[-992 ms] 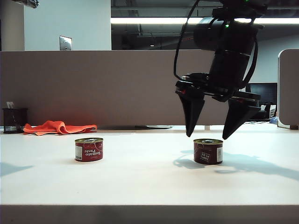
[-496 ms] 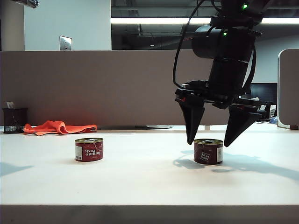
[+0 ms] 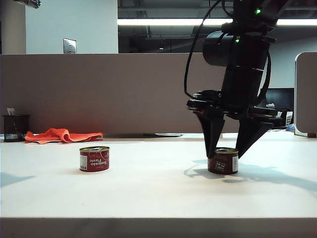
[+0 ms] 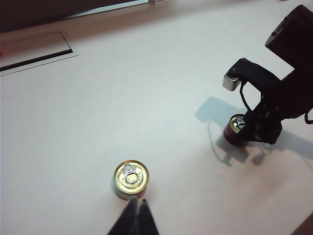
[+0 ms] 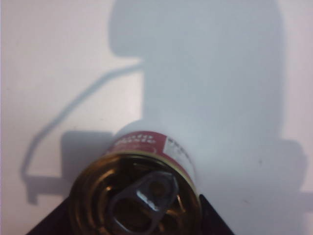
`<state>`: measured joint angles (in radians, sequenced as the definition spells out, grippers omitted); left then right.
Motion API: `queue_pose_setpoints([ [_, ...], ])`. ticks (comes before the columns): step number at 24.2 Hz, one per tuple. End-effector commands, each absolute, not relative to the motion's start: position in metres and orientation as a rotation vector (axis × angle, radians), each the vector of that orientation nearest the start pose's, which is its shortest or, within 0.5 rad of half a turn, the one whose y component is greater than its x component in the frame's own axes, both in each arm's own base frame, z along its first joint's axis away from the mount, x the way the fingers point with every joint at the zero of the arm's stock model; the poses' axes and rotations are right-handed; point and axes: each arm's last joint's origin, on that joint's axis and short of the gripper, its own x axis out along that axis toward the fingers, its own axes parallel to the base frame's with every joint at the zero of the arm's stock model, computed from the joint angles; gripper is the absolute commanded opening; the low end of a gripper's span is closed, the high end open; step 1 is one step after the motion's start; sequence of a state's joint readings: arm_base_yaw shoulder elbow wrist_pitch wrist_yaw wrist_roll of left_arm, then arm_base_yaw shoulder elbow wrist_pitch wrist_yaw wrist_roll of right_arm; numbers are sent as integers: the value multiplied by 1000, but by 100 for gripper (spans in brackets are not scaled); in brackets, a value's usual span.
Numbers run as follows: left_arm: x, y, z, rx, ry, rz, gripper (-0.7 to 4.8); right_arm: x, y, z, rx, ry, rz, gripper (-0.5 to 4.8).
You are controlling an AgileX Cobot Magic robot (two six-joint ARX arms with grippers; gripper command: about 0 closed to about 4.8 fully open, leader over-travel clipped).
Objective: Stack a can of tomatoes on the right onto the can of tomatoes on the left.
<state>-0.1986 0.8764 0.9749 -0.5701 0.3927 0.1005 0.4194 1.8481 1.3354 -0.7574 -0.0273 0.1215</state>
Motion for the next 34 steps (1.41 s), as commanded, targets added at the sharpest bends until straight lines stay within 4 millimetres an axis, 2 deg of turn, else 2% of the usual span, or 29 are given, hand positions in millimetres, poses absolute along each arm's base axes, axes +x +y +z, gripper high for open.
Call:
queue_pose_setpoints([
  [1,169,-43,352,77,409,-523,0,334,150,200,-155,1239,322,303],
  [4,170,-42,353,88,402,-475,27,335,150,201,-156,1231,325,302],
  [11,172,-40,354,100,382,-413,26,341,153,208,-187,1159,361,304],
  [17,172,-40,354,100,382,-416,26,353,166,252,-166,1041,395,304],
  [19,172,-40,354,100,382,-416,26,354,181,278,-156,970,452,305],
  [21,172,-40,354,100,382,-416,26,347,209,301,-167,884,530,305],
  [23,172,-40,354,100,382,-416,26,343,227,305,-182,864,570,305],
  [29,171,-40,354,100,387,-416,26,336,281,295,-260,863,675,305],
  [34,171,-40,354,100,390,-416,26,333,316,282,-355,862,705,305],
])
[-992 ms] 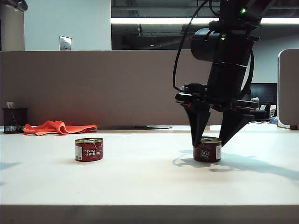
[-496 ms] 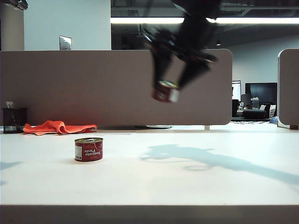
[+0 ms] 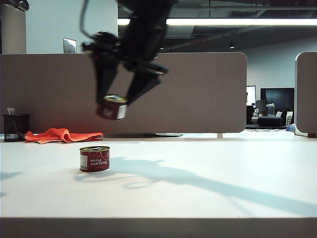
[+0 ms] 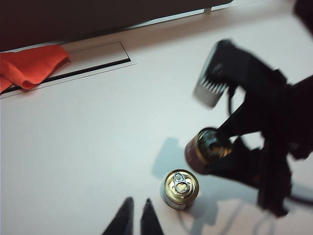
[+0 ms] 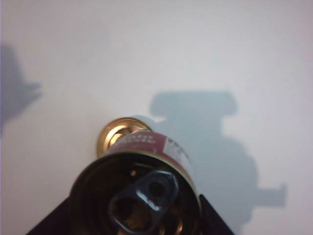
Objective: Stack a can of tomatoes on the right onto the can of tomatoes on the left.
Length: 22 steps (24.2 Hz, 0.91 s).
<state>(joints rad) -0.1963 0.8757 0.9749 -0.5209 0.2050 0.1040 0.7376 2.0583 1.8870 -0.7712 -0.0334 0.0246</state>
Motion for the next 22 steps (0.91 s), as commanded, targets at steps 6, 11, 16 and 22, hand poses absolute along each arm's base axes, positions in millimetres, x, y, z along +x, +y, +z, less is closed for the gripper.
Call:
queue_pose_setpoints([
  [6,171,-40,353,99,403,-416,26,333,337,256,-395,904,728,304],
  [11,170,-40,352,100,412,-416,26,335,340,249,-392,910,736,323],
  [16,170,-40,352,100,413,-416,26,336,339,249,-389,908,736,358],
  [22,170,-40,352,100,413,-414,26,336,338,253,-386,900,735,368],
])
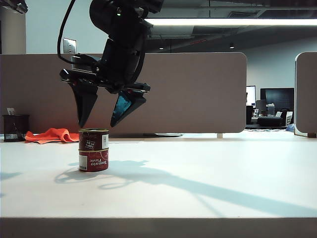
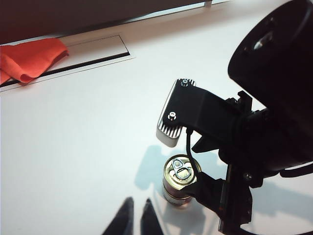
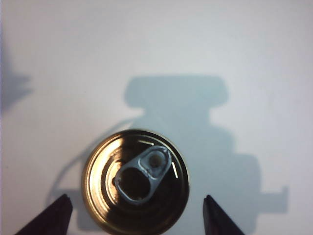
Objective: Stack a can of tomatoes on the right onto the can of tomatoes on the left.
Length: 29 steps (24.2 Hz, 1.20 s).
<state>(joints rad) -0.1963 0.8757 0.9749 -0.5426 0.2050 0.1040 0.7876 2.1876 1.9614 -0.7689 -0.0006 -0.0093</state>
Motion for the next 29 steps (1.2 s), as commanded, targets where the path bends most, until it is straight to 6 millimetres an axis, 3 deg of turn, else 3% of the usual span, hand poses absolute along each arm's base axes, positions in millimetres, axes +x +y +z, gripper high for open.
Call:
queue_pose_setpoints([
  [1,170,-40,352,100,413,-414,26,336,336,257,-380,890,733,366],
  [3,170,-40,352,100,413,-414,26,335,331,270,-366,860,729,345],
  [5,170,-40,352,100,412,-414,26,333,323,290,-346,816,720,282],
  [6,170,-40,352,100,412,-414,26,331,312,311,-322,772,712,226],
  [10,170,-40,352,100,412,-414,25,320,280,358,-288,689,655,109],
  [12,170,-40,352,100,413,-413,25,314,264,377,-277,662,625,82],
  [14,170,-40,352,87,412,-410,20,304,236,404,-249,630,591,62],
  [15,170,-40,352,59,415,-401,-1,297,217,418,-233,617,564,25],
  [17,168,-41,354,52,408,-384,-6,289,198,431,-221,601,529,-3],
  [21,157,-44,358,119,371,-365,-6,267,163,446,-208,570,459,-3],
  [29,131,-41,368,125,280,-389,-6,201,108,448,-231,529,298,-3],
])
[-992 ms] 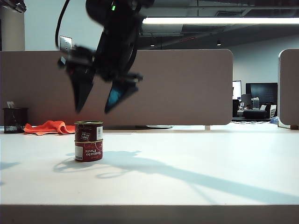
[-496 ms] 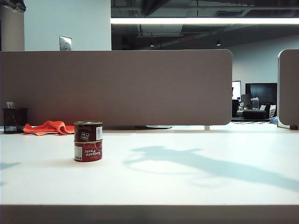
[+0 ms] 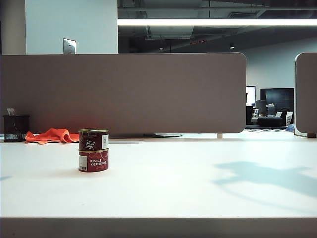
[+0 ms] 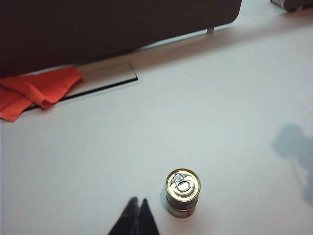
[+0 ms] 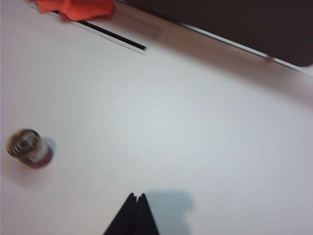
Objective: Stack a can of tomatoes on the right onto the can of tomatoes on the left.
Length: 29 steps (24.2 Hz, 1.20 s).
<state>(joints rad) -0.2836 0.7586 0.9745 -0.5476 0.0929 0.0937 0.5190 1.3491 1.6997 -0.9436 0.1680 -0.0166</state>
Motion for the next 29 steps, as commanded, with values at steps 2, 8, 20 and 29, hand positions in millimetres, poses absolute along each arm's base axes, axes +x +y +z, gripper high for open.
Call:
queue_pose_setpoints([
  [2,123,-39,364,118,268,-388,-6,186,98,445,-235,515,273,-3],
  [8,89,-29,344,99,225,-386,-6,127,62,430,-220,443,216,-3],
  [20,86,-28,283,65,257,-380,-6,76,30,327,-194,374,110,-1],
  [29,106,-34,230,63,233,-379,-6,98,44,269,-41,129,158,-1],
])
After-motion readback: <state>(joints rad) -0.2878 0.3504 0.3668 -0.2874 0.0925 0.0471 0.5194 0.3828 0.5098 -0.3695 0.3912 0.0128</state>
